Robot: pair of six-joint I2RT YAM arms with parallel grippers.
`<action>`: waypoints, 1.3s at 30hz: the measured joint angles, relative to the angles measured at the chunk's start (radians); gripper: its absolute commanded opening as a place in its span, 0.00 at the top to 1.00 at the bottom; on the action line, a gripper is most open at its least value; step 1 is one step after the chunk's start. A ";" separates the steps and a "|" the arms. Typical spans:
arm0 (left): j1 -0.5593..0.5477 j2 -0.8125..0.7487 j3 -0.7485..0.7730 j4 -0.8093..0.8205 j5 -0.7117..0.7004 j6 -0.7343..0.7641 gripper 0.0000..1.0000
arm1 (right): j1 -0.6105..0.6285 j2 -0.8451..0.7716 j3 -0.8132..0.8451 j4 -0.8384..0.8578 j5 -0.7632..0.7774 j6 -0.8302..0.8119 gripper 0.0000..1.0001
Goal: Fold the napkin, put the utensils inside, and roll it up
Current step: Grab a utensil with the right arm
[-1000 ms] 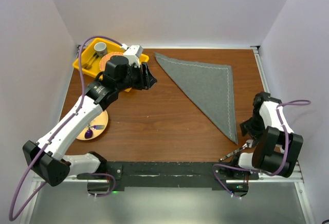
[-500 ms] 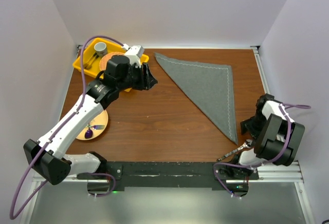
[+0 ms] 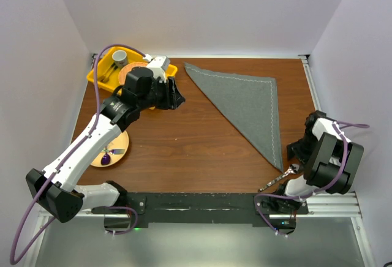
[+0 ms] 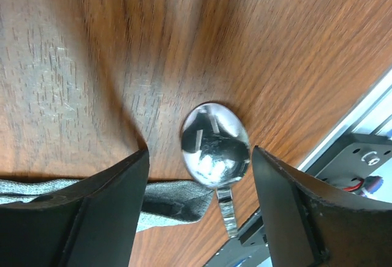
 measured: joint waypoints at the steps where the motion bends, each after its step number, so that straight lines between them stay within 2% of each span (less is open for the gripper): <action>1: 0.000 0.000 0.000 -0.003 -0.002 0.000 0.50 | 0.000 0.000 0.000 0.002 -0.003 0.003 0.29; 9: 0.000 0.003 0.018 -0.018 -0.012 0.000 0.50 | -0.005 0.123 0.094 -0.064 -0.024 0.002 0.30; 13: 0.000 0.012 0.018 -0.020 -0.013 0.000 0.50 | -0.006 0.188 0.178 -0.072 -0.037 -0.004 0.24; 16: 0.003 0.010 0.012 -0.011 -0.016 0.000 0.50 | -0.005 0.194 0.215 -0.014 -0.030 -0.005 0.17; 17: 0.005 0.005 0.002 0.000 -0.016 0.000 0.50 | -0.005 0.188 0.217 0.006 -0.026 -0.004 0.12; 20: 0.011 -0.022 -0.039 0.016 -0.019 0.000 0.50 | -0.005 0.144 0.205 0.020 -0.012 0.000 0.03; 26: 0.043 -0.095 -0.109 0.032 -0.019 0.010 0.49 | -0.006 -0.029 0.150 -0.083 0.049 0.005 0.02; 27: 0.047 -0.101 -0.114 0.037 -0.019 0.012 0.49 | -0.006 -0.054 0.141 -0.101 0.056 0.008 0.05; 32: 0.052 -0.105 -0.127 0.052 -0.011 0.027 0.48 | -0.006 -0.188 0.061 -0.207 0.081 0.044 0.03; 39: 0.052 -0.073 -0.129 0.053 -0.007 0.045 0.47 | -0.006 -0.146 0.044 -0.247 0.079 0.077 0.02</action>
